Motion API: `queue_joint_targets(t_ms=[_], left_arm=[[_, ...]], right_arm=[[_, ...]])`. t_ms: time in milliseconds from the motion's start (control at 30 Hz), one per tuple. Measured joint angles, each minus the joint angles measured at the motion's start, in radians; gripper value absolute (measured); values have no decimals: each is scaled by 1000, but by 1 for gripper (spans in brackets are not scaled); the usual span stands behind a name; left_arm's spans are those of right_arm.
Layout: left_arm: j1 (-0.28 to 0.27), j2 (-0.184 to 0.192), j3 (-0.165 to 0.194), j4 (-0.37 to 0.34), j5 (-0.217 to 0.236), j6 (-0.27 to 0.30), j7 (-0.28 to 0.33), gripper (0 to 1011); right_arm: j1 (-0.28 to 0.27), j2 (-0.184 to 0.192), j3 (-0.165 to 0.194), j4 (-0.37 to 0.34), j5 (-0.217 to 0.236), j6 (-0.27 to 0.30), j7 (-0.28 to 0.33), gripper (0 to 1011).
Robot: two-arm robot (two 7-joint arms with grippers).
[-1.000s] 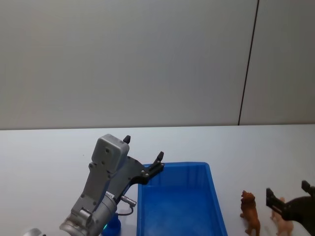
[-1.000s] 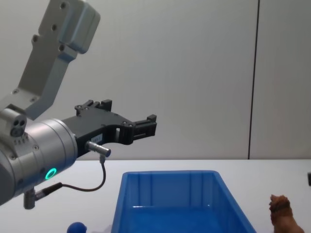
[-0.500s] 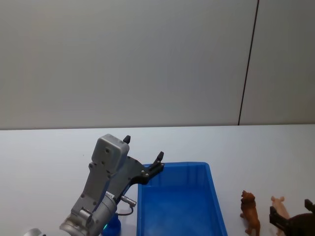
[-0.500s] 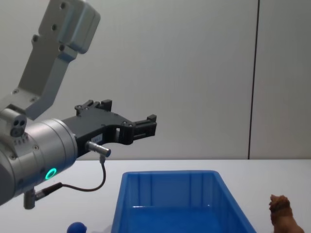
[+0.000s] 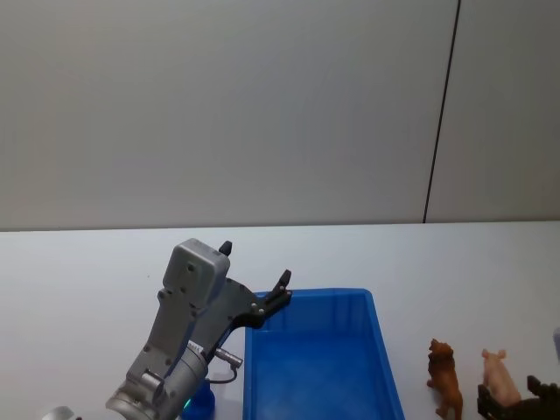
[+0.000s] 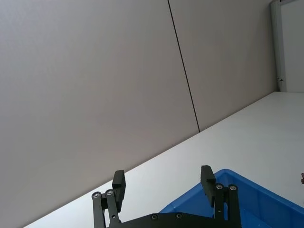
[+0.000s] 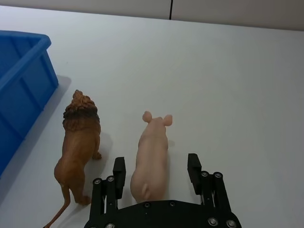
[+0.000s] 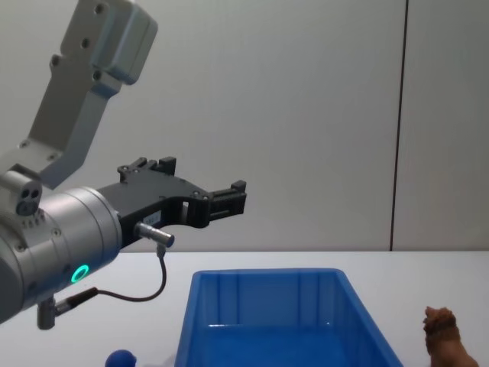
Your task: Pick up the two dolls from the table and place them into the box.
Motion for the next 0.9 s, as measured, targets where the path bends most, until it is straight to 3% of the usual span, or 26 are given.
queue_joint_targets(t_ms=[500, 900], left_arm=[[0, 0, 0, 0, 0, 0, 0, 1001], [0, 0, 0, 0, 0, 0, 0, 1001]], right_arm=[[13, -17, -3, 41, -11, -26, 15, 386], [9, -13, 4, -1, -37, -71, 15, 381]])
